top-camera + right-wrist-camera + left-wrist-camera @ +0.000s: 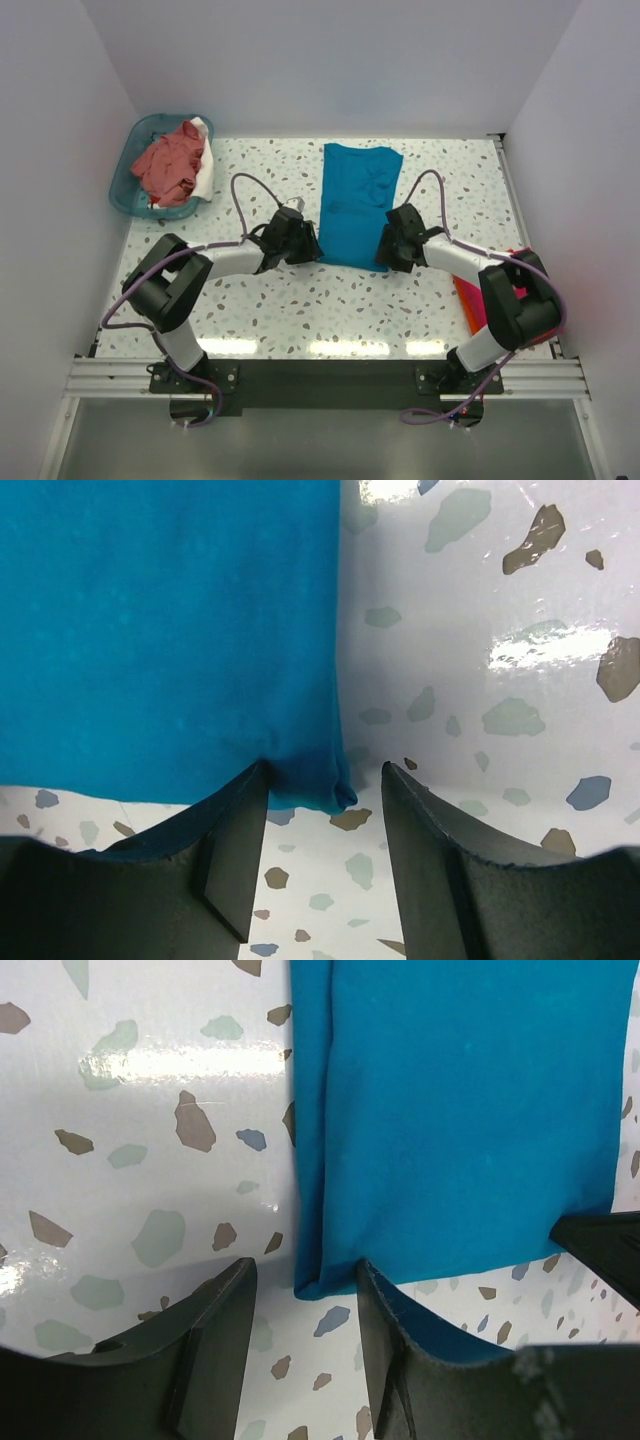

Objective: Fold and stack the t-shirts
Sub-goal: Fold the tshirt

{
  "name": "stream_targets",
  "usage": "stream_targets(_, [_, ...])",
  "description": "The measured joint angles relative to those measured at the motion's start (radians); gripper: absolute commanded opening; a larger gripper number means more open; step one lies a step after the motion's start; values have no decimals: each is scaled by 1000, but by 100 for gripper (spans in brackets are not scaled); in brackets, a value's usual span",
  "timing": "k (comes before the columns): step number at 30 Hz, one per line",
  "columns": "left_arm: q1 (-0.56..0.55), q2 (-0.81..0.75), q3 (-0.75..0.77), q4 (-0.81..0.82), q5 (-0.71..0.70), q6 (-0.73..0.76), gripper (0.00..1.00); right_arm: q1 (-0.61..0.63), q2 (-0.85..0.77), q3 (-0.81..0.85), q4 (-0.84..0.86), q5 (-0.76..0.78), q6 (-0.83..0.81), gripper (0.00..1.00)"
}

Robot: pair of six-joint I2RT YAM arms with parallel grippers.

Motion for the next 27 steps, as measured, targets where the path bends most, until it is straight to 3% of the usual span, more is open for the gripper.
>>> stream_targets(5, [-2, 3, 1, -3, -13, 0, 43, 0, 0, -21, 23, -2, 5, 34])
stream_targets(10, [-11, 11, 3, -4, -20, -1, 32, 0, 0, -28, 37, -5, 11, 23])
stream_targets(17, [-28, 19, 6, -16, -20, -16, 1, 0, 0, -29, 36, -16, 11, 1])
stream_targets(27, [-36, -30, -44, -29, -2, -29, 0, 1, -71, -98, 41, -46, 2, 0])
